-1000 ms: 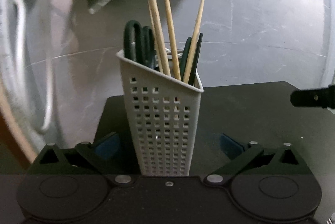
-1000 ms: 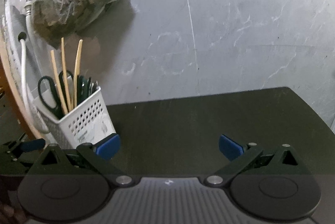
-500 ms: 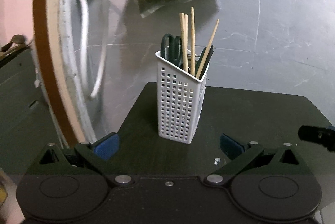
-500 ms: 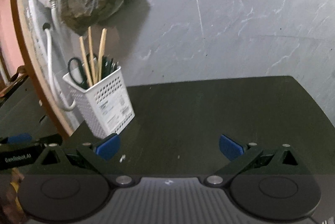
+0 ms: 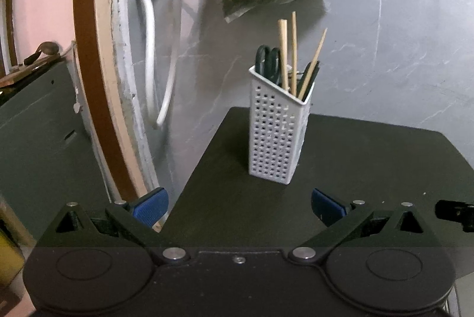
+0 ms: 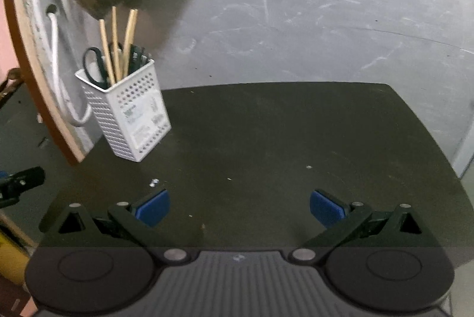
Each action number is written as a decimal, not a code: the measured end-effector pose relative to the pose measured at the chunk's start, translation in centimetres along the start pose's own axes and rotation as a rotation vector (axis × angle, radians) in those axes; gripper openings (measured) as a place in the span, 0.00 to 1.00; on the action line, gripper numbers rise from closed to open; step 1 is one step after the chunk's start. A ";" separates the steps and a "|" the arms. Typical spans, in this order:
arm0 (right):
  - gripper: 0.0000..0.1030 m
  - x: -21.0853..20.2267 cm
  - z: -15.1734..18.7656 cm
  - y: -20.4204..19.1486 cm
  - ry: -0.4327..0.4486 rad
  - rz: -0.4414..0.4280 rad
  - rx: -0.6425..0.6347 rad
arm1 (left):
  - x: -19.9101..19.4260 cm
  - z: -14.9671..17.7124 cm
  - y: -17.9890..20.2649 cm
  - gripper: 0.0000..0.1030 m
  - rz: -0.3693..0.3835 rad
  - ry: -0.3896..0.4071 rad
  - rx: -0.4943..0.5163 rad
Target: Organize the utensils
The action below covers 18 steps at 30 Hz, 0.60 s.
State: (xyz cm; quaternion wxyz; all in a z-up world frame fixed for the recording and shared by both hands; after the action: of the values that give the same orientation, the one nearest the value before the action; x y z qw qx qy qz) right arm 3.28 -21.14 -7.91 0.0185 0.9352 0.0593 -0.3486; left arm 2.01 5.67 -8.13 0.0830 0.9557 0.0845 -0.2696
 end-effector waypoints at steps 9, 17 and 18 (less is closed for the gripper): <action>1.00 -0.9 0.1 -1.1 -0.020 0.084 0.020 | 0.6 -0.3 -1.8 0.99 0.034 -0.023 0.053; 1.00 -1.6 0.9 -2.2 -0.046 0.136 0.029 | 0.9 0.1 -2.6 0.99 0.074 -0.045 0.095; 1.00 -1.8 1.0 -2.2 -0.048 0.144 0.026 | 1.0 0.2 -2.7 0.99 0.077 -0.050 0.094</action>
State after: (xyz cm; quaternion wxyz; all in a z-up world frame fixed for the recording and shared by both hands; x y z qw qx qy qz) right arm 1.05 -19.19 -7.47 0.0327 0.9285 -0.0129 -0.3696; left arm 2.19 8.35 -9.13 0.0504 0.9541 0.0330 -0.2935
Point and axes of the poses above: each gripper's, at about its wrist camera, not at the fingertips, and x roughly the way its jaws point, y to its right, z to its underside, the point moved 9 cm from there along x, roughly the way its jaws point, and after that the axes turned 9 degrees about -x, right-handed, at the moved point
